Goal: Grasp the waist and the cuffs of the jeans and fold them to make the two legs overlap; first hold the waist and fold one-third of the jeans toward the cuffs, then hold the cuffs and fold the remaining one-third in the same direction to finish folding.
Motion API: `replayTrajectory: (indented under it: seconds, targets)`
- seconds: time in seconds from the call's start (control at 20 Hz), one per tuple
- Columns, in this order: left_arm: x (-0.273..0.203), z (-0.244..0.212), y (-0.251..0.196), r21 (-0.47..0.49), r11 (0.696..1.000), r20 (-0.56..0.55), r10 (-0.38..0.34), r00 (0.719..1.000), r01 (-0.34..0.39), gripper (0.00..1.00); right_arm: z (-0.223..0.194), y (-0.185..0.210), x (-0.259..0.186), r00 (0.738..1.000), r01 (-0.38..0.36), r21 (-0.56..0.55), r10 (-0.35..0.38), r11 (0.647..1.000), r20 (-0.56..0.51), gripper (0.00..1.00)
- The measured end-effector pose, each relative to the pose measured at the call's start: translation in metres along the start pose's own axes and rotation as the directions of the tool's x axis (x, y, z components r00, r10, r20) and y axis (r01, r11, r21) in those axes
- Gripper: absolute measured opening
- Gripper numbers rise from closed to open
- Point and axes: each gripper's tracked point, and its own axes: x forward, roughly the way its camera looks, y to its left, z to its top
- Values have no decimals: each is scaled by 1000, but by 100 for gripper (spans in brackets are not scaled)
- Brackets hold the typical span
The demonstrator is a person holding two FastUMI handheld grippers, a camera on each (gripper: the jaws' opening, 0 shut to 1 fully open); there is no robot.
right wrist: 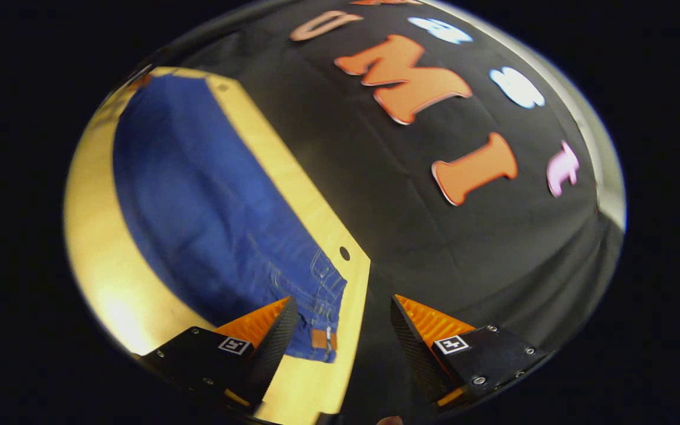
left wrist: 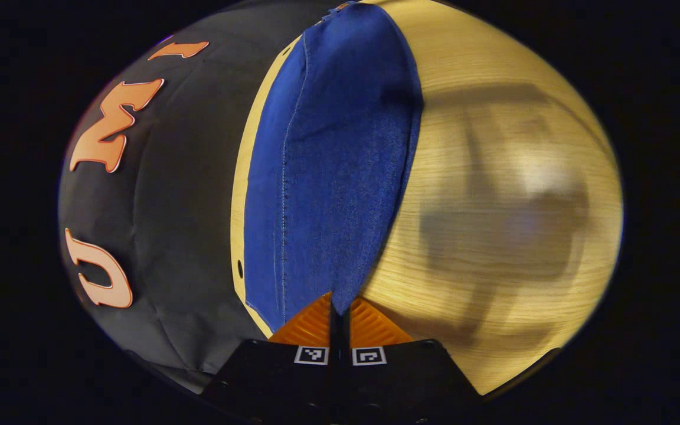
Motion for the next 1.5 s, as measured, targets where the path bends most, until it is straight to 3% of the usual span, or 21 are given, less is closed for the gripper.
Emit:
replayTrajectory:
  seconds: [0.1, 0.15, 0.3, 0.6, 0.9, 1.4, 1.5]
  targets:
    - [0, 2, -1, 10, 1000, -7, -3, 1000, 3, 0, -15, 26, -5, 997, -73, -229, 77, 971, 10, 97]
    - [0, 3, -1, 13, 1000, -12, -7, 1000, 7, 0, -20, 39, -5, 993, -111, -293, 119, 950, 10, 98]
    - [1, 4, 0, 16, 1000, -19, -4, 1000, 4, 0, -53, 69, 6, 976, -215, -347, 213, 913, -42, 97]
    - [3, 4, -2, 36, 999, -32, -14, 999, 15, 0, -91, 85, 34, 953, -302, -384, 275, 873, -124, 98]
    - [4, 4, -1, 28, 999, -47, -19, 999, 21, 0, -84, 97, 50, 948, -314, -452, 303, 835, -100, 98]
    - [5, 5, 1, 23, 1000, -45, -13, 999, 14, 0, -48, 99, 93, 966, -229, -477, 258, 848, -4, 96]
    - [5, 5, 1, 23, 1000, -43, -10, 999, 11, 0, -58, 114, 99, 955, -282, -455, 291, 845, -51, 86]
